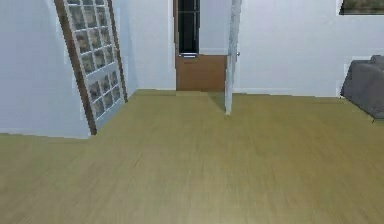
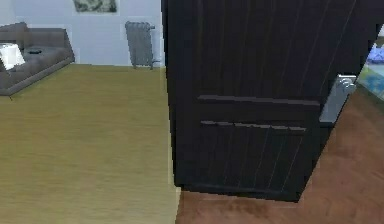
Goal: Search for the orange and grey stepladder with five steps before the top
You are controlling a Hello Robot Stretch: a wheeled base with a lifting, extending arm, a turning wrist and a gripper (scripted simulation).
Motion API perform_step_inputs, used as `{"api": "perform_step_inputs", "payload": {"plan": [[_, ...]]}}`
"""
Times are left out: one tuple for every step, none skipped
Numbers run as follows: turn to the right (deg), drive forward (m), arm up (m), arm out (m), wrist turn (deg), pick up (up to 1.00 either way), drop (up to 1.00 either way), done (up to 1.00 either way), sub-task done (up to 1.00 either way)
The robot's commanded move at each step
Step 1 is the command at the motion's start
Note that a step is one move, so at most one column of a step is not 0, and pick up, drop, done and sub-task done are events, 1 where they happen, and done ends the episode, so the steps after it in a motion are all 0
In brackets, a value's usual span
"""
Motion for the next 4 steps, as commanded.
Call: {"api": "perform_step_inputs", "payload": {"plan": [[0.0, 0.3, 0.0, 0.0, 0.0, 0.0, 0.0, 0.0, 0.0], [0.0, 1.0, 0.0, 0.0, 0.0, 0.0, 0.0, 0.0, 0.0], [0.0, 1.0, 0.0, 0.0, 0.0, 0.0, 0.0, 0.0, 0.0], [3.0, 0.0, 0.0, 0.0, 0.0, 0.0, 0.0, 0.0, 0.0]]}}
